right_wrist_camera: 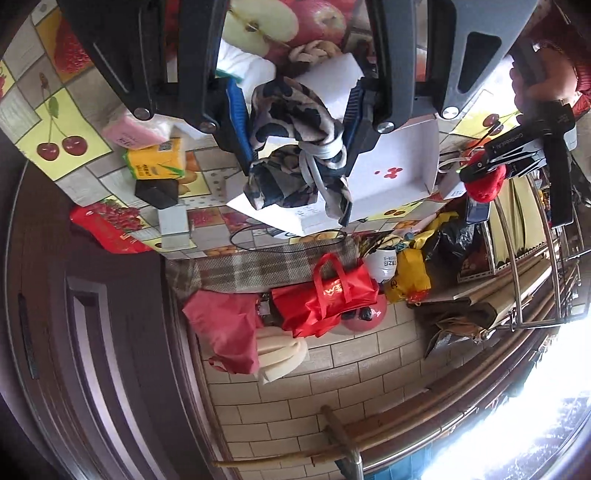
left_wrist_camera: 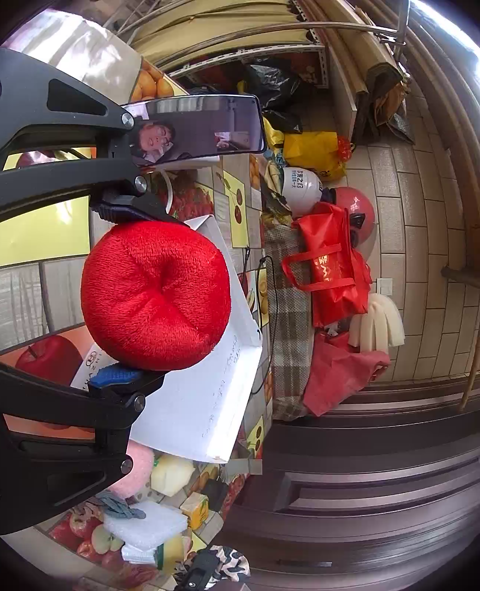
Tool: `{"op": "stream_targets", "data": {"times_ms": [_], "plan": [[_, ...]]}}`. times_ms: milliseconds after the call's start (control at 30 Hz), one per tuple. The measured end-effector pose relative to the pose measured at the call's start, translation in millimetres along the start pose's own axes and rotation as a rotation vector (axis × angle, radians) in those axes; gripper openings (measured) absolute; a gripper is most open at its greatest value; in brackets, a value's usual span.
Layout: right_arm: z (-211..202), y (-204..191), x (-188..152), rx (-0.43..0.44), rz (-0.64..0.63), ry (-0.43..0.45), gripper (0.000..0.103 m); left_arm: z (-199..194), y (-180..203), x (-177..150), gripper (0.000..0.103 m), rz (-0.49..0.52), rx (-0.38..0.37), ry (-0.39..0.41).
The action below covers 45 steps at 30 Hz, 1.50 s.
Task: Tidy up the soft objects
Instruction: 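Carry the red ball and the scrunchie over the white tray with both grippers, then open the left gripper over the tray while the right releases the scrunchie inside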
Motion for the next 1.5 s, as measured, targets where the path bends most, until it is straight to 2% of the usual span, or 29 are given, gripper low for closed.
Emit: {"op": "stream_targets", "data": {"times_ms": [300,600,733,933,1133,1267,1467,1500], "plan": [[45.3,-72.9,-14.3,0.099,-0.080,-0.070,0.044,31.9,2.3,11.5,0.060,0.004,-0.024,-0.018],[86.9,-108.2,-15.3,0.121,-0.001,-0.114,0.044,61.2,-14.1,19.2,0.061,-0.062,0.011,-0.036],[112.3,-105.4,-11.8,0.122,0.082,-0.126,0.044,61.1,-20.5,19.5,0.061,-0.099,0.007,-0.031],[139.3,-88.2,-7.1,0.120,0.191,-0.141,0.044,61.8,-15.0,20.6,0.061,-0.064,0.008,-0.032],[141.6,-53.9,4.2,0.023,0.195,-0.091,0.044,87.3,0.5,22.2,0.061,-0.020,0.000,-0.089],[147.5,-24.1,6.4,-0.061,0.232,-0.096,0.044,111.3,13.5,22.7,0.061,-0.005,0.005,-0.140],[151.2,-40.6,8.1,-0.056,0.156,-0.105,0.045,119.4,16.4,22.6,0.063,-0.014,0.025,-0.153],[151.7,-43.4,8.6,-0.059,0.146,-0.104,0.047,118.9,15.2,22.6,0.064,-0.020,0.022,-0.152]]}}
Point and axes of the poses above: each gripper's, at about its wrist camera, not at the fingertips, and z roughly the way its jaws point, y to its right, x to its top, the point moved 8 cm from there along z, roughly the way its jaws point, and after that the axes turned 2 degrees about -x, right-handed, at the moved point
